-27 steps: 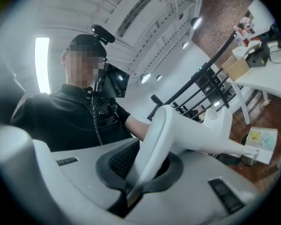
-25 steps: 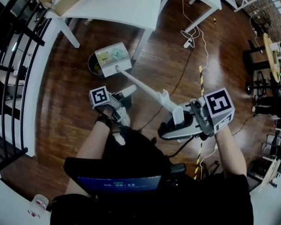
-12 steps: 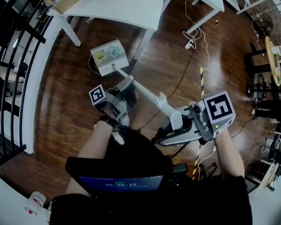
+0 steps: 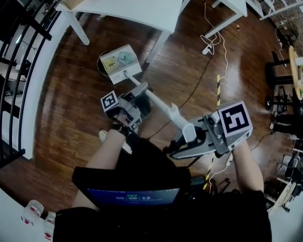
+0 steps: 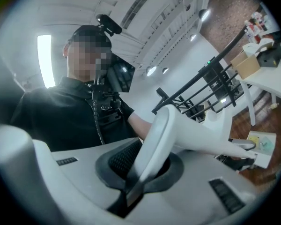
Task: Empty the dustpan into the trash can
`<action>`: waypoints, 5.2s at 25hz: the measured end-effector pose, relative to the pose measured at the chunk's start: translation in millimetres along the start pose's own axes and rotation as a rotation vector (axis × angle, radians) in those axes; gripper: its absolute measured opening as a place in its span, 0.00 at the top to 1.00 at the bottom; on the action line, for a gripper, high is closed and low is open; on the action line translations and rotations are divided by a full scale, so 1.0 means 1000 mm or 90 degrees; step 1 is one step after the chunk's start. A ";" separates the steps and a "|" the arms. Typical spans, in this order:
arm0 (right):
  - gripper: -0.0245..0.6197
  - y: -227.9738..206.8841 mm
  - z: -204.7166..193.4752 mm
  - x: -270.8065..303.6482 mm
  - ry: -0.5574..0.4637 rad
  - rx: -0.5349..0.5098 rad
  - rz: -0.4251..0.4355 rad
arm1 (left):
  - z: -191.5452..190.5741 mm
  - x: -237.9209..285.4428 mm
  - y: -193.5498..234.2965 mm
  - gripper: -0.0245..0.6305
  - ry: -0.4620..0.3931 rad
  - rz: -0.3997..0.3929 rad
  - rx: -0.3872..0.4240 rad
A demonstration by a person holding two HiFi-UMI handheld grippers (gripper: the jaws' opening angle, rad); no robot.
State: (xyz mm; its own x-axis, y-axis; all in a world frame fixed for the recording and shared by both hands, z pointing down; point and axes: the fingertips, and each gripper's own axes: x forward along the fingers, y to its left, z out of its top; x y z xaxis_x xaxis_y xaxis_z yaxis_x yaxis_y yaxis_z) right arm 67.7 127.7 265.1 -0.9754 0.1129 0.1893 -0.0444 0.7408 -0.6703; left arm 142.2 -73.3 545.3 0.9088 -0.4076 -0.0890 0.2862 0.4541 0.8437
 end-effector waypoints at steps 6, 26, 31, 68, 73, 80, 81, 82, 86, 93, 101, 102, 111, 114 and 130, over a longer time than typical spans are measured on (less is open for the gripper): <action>0.91 0.000 -0.010 0.002 0.106 -0.006 0.001 | -0.002 0.015 0.006 0.70 -0.024 -0.007 -0.034; 0.91 -0.048 0.035 0.036 0.392 0.015 0.080 | 0.066 0.018 -0.035 0.72 -0.091 -0.085 -0.123; 0.91 -0.061 0.055 0.048 0.422 0.043 0.093 | 0.080 0.023 -0.046 0.73 -0.078 -0.073 -0.139; 0.91 -0.103 0.045 0.031 0.885 0.084 0.258 | 0.136 0.046 -0.056 0.79 -0.151 -0.157 -0.217; 0.92 -0.108 0.046 0.035 0.911 0.079 0.267 | 0.146 0.036 -0.059 0.82 -0.167 -0.154 -0.220; 0.92 -0.099 0.052 0.048 0.964 0.103 0.302 | 0.155 0.027 -0.066 0.84 -0.163 -0.180 -0.224; 0.92 -0.099 0.053 0.050 0.968 0.107 0.305 | 0.156 0.028 -0.068 0.84 -0.162 -0.185 -0.223; 0.92 -0.099 0.053 0.050 0.970 0.111 0.306 | 0.156 0.029 -0.069 0.84 -0.161 -0.188 -0.223; 0.92 -0.099 0.051 0.049 0.971 0.116 0.306 | 0.155 0.029 -0.064 0.84 -0.160 -0.181 -0.224; 0.92 -0.108 0.052 0.041 0.996 0.106 0.304 | 0.152 0.032 -0.057 0.84 -0.153 -0.162 -0.237; 0.93 -0.102 0.054 0.044 0.939 0.098 0.297 | 0.152 0.031 -0.060 0.84 -0.154 -0.142 -0.217; 0.93 -0.105 0.051 0.040 0.936 0.085 0.287 | 0.152 0.031 -0.060 0.84 -0.154 -0.137 -0.213; 0.93 -0.100 0.046 0.027 0.823 0.059 0.241 | 0.137 0.044 -0.060 0.84 -0.129 -0.077 -0.176; 0.93 -0.097 0.046 0.019 0.783 0.051 0.235 | 0.131 0.051 -0.058 0.84 -0.125 -0.058 -0.165; 0.93 -0.076 0.051 -0.035 0.513 0.028 0.220 | 0.098 0.088 -0.046 0.84 -0.121 -0.012 -0.112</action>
State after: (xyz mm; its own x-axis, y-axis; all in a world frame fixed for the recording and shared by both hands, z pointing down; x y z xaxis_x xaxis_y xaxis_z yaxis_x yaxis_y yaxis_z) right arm 94.1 33.3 273.0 -0.4872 0.7721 0.4080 0.2013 0.5539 -0.8079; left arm 179.2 -207.6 551.0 0.8339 -0.5519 0.0113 0.3666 0.5690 0.7361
